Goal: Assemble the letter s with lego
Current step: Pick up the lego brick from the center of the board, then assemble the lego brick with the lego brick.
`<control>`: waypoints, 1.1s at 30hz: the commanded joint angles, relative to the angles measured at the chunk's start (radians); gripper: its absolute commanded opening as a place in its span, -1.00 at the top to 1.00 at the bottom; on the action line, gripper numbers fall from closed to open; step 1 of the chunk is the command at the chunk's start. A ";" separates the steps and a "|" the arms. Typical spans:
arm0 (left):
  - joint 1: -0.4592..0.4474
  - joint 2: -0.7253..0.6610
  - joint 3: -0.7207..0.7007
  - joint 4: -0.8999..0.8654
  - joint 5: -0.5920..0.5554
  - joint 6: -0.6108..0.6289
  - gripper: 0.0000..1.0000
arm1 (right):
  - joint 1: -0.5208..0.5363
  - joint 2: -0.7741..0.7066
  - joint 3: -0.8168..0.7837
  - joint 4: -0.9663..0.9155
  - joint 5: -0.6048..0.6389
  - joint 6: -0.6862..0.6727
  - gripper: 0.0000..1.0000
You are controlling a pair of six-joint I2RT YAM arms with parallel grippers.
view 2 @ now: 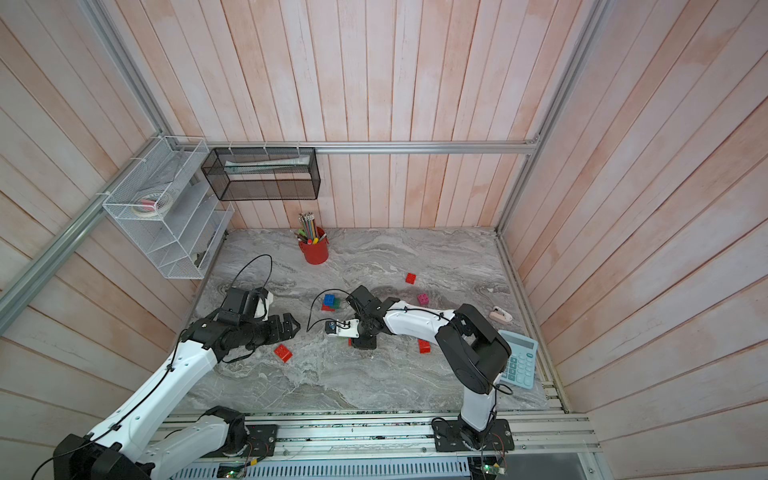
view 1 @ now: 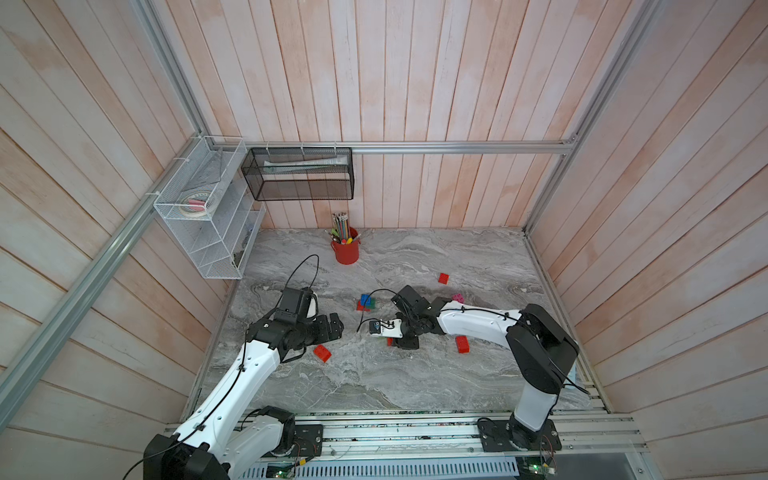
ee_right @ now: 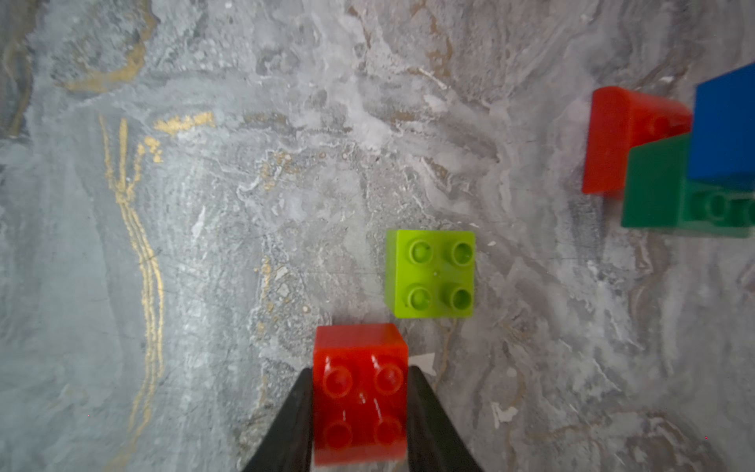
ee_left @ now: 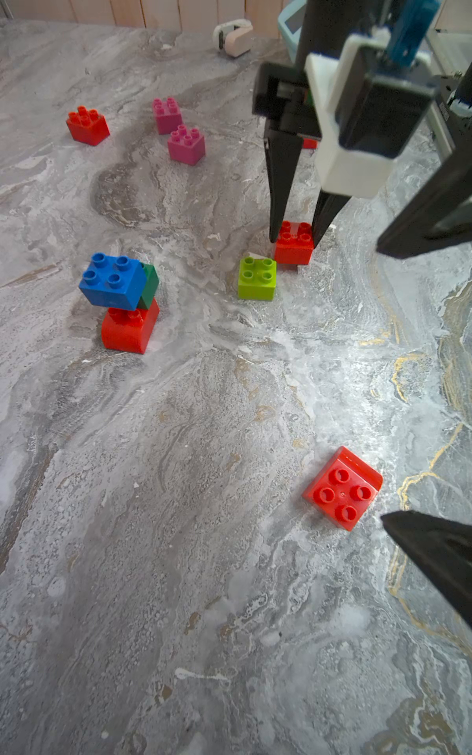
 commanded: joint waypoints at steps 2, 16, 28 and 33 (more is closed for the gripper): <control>0.004 -0.009 0.017 0.009 0.018 0.012 -1.00 | -0.016 -0.030 0.051 -0.012 -0.026 0.074 0.43; 0.004 -0.002 0.039 0.016 0.040 0.014 -1.00 | -0.025 0.091 0.160 -0.056 -0.012 0.050 0.45; 0.005 0.011 0.030 0.029 0.051 0.017 -1.00 | -0.025 0.120 0.165 -0.097 0.007 0.010 0.44; 0.005 0.015 0.030 0.033 0.056 0.020 -1.00 | -0.025 0.126 0.172 -0.120 0.007 0.005 0.44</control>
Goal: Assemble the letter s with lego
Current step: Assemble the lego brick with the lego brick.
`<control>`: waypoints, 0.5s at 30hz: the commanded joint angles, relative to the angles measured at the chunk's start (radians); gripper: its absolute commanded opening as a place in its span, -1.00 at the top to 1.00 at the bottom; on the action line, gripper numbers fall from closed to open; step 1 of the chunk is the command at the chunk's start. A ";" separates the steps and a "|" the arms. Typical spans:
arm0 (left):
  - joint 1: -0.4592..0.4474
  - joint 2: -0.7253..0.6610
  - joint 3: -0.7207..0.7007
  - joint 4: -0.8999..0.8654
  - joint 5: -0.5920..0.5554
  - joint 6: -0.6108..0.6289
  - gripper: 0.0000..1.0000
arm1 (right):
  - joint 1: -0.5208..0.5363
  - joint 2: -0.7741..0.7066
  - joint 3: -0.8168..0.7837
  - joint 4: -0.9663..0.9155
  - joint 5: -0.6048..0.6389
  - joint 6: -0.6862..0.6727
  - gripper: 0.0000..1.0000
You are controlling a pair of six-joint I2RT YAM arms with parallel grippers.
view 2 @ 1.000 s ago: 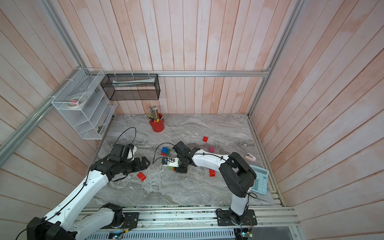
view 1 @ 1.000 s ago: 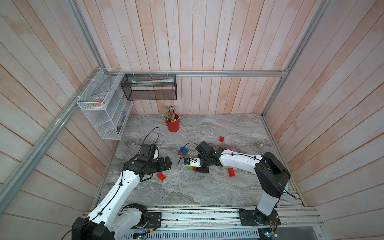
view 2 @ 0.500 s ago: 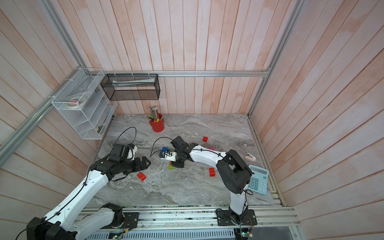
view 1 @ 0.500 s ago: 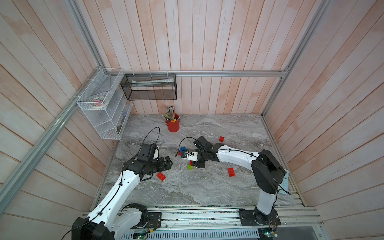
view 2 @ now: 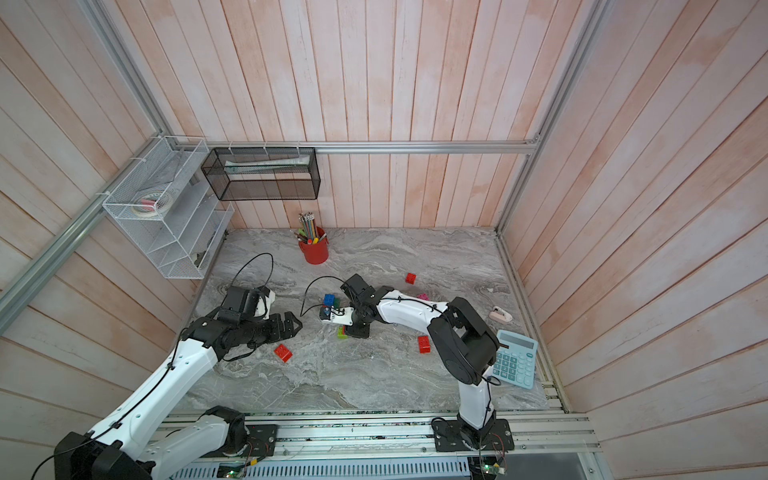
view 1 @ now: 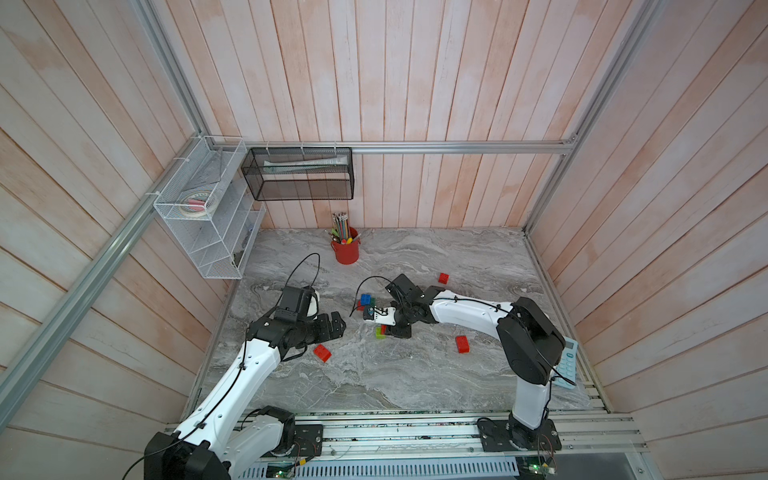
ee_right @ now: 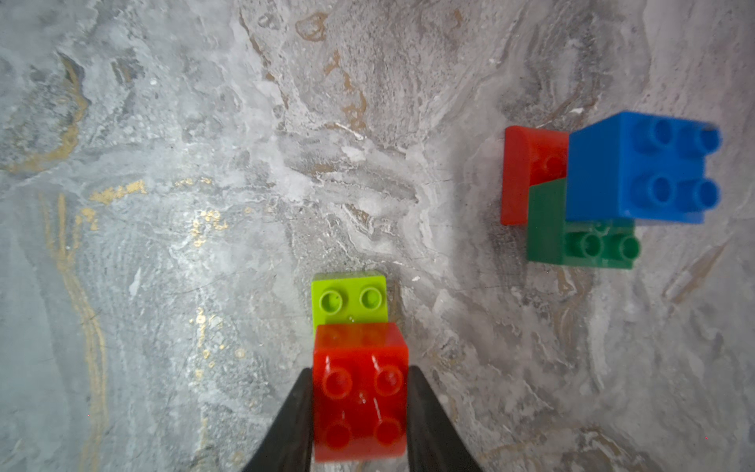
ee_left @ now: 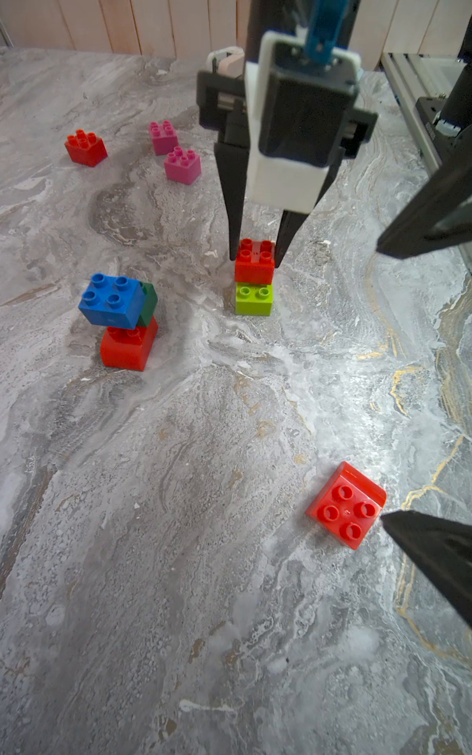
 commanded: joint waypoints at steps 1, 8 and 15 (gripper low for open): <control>0.005 0.005 0.020 0.022 0.015 0.020 -1.00 | -0.002 0.028 0.022 -0.072 0.010 -0.015 0.45; 0.005 0.008 0.013 0.032 0.022 0.021 -1.00 | 0.009 0.040 0.035 -0.095 0.031 -0.010 0.45; 0.005 0.013 0.014 0.032 0.023 0.026 -1.00 | 0.026 0.076 0.069 -0.127 0.061 0.002 0.45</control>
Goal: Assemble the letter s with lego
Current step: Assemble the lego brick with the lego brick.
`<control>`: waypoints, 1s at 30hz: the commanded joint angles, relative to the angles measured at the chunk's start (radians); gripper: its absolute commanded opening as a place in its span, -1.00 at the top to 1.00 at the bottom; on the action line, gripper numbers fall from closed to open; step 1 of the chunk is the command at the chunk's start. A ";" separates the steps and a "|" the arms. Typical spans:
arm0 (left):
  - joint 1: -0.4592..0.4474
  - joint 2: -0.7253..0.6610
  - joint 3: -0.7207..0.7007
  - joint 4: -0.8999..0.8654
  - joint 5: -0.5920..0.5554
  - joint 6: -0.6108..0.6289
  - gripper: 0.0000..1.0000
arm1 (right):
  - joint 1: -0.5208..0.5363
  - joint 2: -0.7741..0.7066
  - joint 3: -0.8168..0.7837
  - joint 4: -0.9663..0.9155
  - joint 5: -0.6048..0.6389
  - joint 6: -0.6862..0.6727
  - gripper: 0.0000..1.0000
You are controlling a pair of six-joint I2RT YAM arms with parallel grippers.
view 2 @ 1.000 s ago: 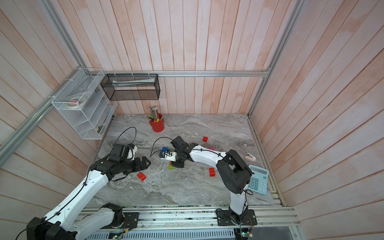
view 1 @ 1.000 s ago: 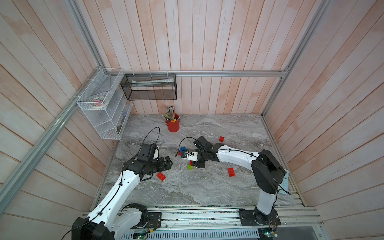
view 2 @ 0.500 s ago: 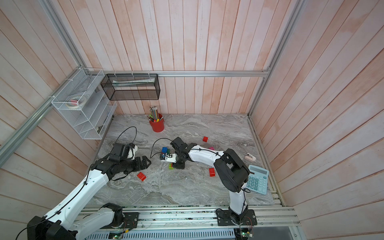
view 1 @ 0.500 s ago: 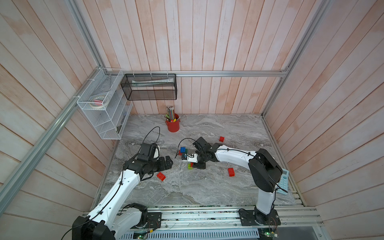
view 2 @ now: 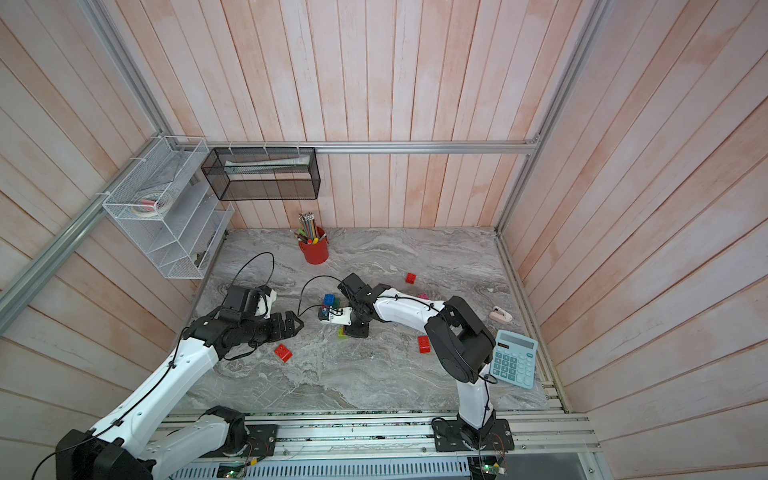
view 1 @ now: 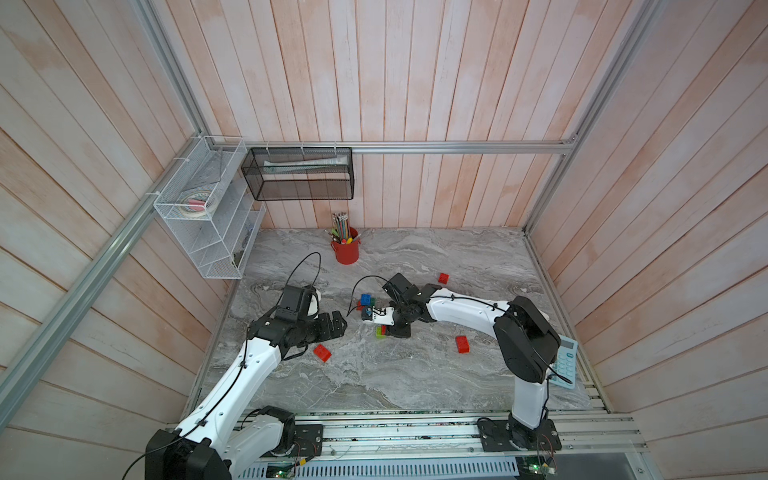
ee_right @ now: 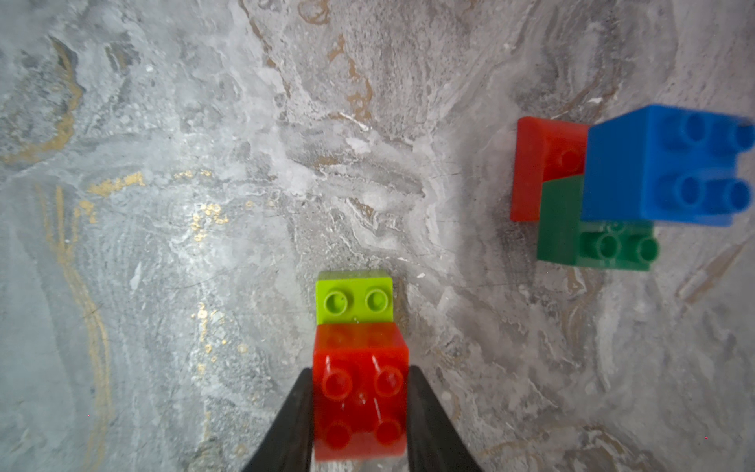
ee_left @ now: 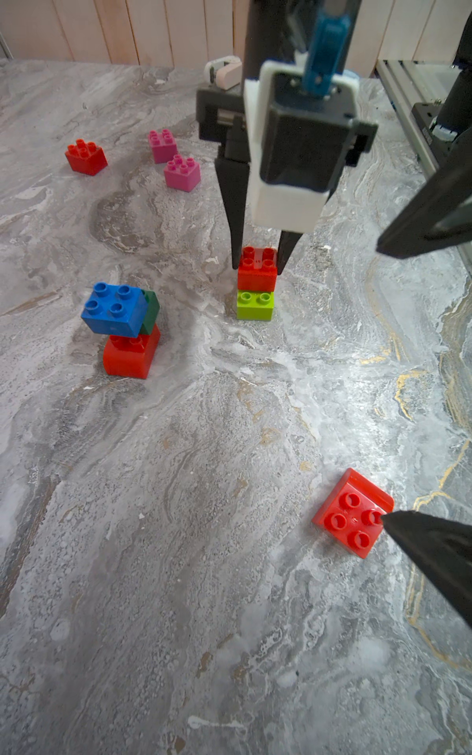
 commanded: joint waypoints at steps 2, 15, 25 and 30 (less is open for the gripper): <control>0.005 0.002 0.014 0.012 0.012 0.021 -0.99 | 0.017 0.053 0.021 -0.071 0.048 0.003 0.45; 0.006 0.005 0.013 0.009 0.016 0.032 -1.00 | 0.048 0.125 0.101 -0.169 0.108 0.013 0.46; 0.006 0.003 0.005 0.012 0.024 0.033 -1.00 | 0.060 0.166 0.150 -0.220 0.116 0.029 0.45; 0.006 0.004 0.005 0.014 0.026 0.035 -1.00 | 0.061 0.158 0.192 -0.224 0.111 0.031 0.34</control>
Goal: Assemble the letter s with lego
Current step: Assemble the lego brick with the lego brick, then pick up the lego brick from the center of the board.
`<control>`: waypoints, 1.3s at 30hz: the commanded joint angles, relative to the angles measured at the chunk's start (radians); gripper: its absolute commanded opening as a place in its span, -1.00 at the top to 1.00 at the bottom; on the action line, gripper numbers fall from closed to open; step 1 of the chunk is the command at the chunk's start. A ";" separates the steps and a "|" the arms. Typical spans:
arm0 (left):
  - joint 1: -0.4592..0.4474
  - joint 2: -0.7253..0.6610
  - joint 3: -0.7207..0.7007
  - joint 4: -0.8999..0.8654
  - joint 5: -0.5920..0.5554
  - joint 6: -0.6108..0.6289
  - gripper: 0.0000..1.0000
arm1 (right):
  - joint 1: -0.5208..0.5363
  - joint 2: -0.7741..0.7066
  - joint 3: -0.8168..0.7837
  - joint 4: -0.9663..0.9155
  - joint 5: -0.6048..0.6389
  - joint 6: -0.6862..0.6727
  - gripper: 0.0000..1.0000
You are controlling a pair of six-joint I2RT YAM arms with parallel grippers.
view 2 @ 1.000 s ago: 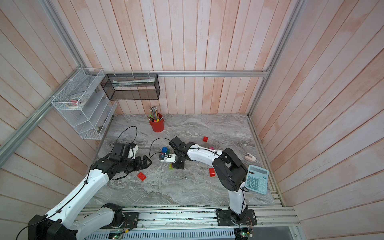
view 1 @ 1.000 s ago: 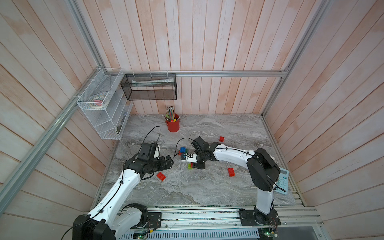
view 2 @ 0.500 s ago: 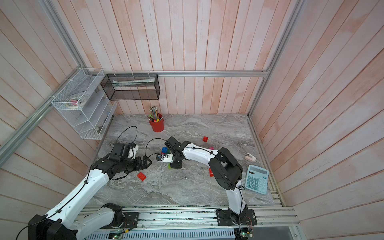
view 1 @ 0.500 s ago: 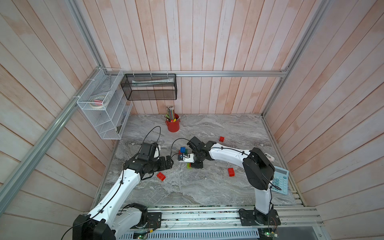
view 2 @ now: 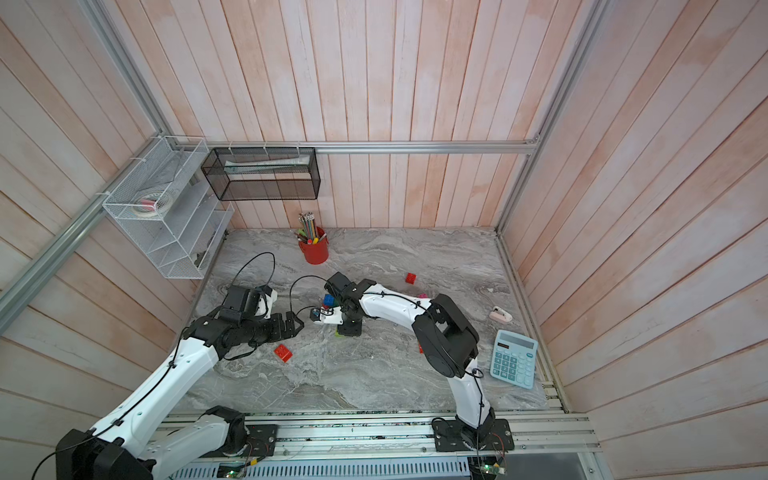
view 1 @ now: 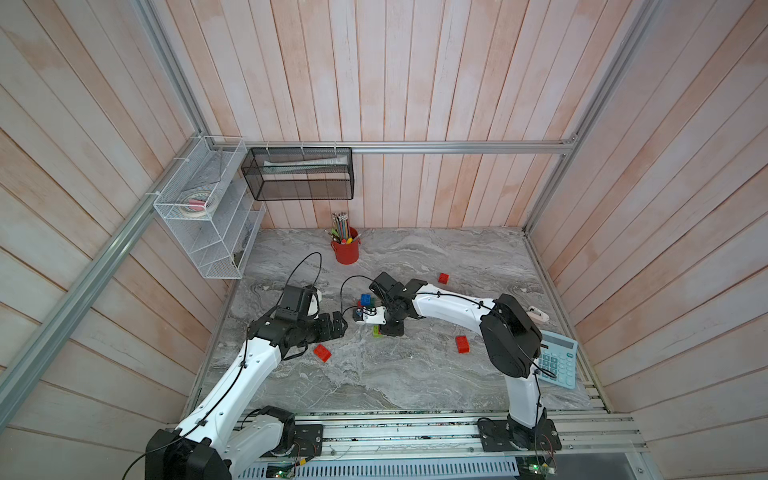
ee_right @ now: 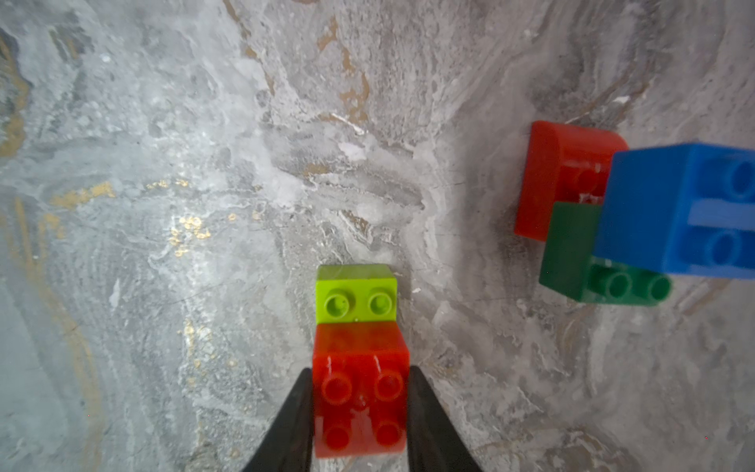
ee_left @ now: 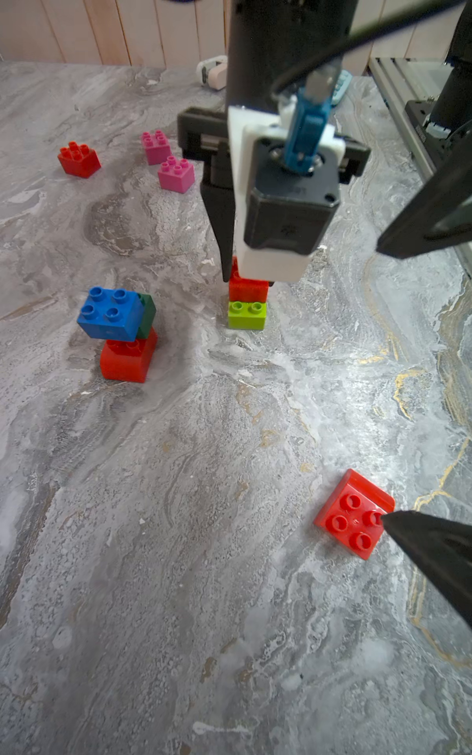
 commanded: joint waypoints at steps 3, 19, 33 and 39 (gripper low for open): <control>0.005 0.005 0.008 0.014 0.018 0.018 -1.00 | 0.013 0.043 0.031 -0.053 0.014 0.016 0.24; 0.005 0.025 0.030 0.038 0.044 0.020 -1.00 | -0.026 -0.068 0.061 -0.104 0.005 0.016 -0.19; -0.020 0.113 0.086 0.148 0.135 0.126 -0.98 | -0.160 -0.351 -0.190 0.102 -0.169 0.227 -0.34; -0.056 0.155 0.095 0.261 0.210 0.339 -0.90 | -0.214 -0.481 -0.358 0.210 -0.207 0.338 -0.41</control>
